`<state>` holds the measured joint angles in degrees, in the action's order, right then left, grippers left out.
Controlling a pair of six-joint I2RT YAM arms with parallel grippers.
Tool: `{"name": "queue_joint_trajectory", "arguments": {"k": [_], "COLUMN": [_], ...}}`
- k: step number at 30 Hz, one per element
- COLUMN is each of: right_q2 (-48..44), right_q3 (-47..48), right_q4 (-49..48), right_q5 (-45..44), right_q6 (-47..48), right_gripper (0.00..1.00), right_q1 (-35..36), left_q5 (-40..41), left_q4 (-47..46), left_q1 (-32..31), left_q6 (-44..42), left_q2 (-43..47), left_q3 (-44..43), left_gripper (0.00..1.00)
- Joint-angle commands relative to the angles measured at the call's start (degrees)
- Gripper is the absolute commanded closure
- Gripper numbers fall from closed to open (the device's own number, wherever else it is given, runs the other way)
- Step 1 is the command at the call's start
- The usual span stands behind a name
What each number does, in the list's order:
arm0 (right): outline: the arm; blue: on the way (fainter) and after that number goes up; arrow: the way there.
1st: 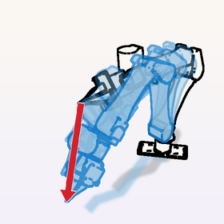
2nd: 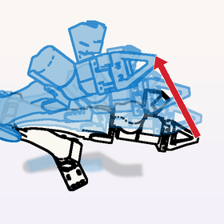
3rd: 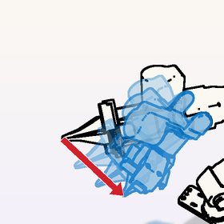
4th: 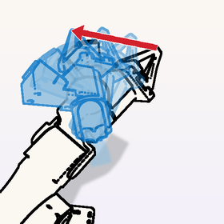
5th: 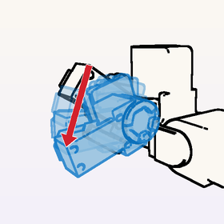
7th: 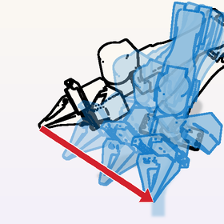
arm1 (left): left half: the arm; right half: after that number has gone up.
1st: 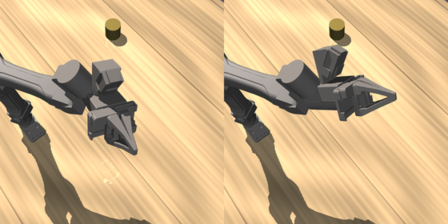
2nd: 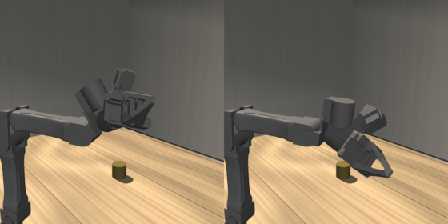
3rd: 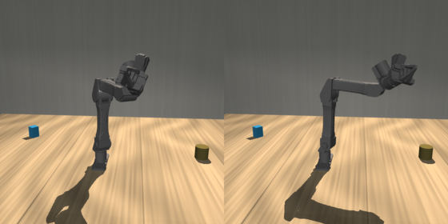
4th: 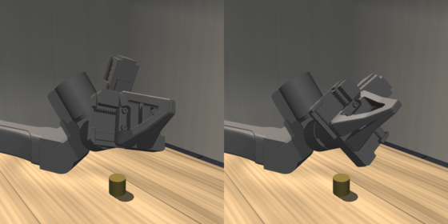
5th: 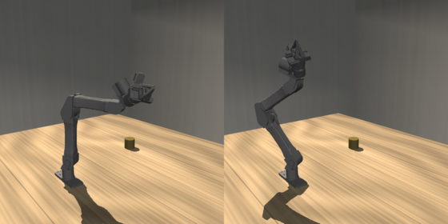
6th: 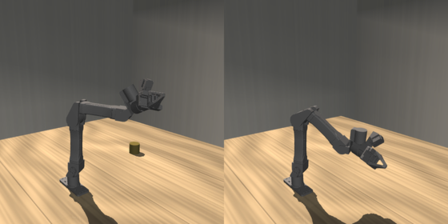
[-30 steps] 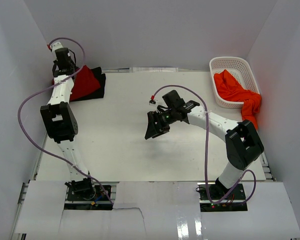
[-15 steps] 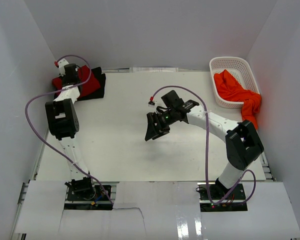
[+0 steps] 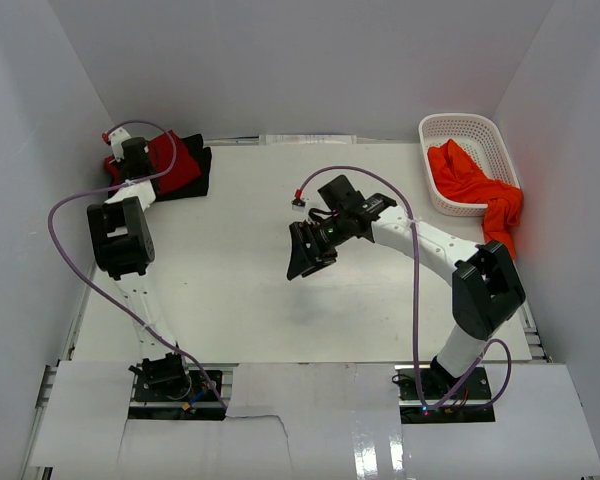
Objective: Fold and stack the t-shirts
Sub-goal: Put the neatly folded tshirt into the corner of the board with the left arm
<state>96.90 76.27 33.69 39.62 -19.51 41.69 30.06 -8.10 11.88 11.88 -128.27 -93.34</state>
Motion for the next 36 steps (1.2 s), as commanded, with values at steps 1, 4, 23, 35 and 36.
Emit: {"name": "queue_joint_trajectory", "arguments": {"k": [1,4,23,35,36], "right_q2": [0.6,1.2,1.9,0.7,0.7], "right_q3": [3.2,3.3,2.6,1.1,0.9], "right_q4": [2.6,2.7,2.8,0.4,0.1], "right_q5": [0.9,1.0,1.2,1.2,1.3], "right_q6": [1.4,1.3,1.5,0.3,0.3], "right_gripper": [0.34,0.34,0.34,0.34,0.34], "right_q1": [0.5,0.8,1.9,3.0,3.0], "left_q5": [-0.6,0.9,-1.4,-12.3,-12.4], "left_q4": [-4.5,-4.5,-6.4,-6.0,-5.6], "left_q1": [1.0,1.2,3.8,3.1,2.7], "left_q6": [-3.4,-4.4,-2.3,2.5,3.7], "left_q2": [1.8,0.9,-2.2,7.8,9.0], "left_q3": [-0.8,-2.5,-0.4,3.0,3.2], "left_gripper": [1.00,1.00,1.00,1.00,1.00]}}
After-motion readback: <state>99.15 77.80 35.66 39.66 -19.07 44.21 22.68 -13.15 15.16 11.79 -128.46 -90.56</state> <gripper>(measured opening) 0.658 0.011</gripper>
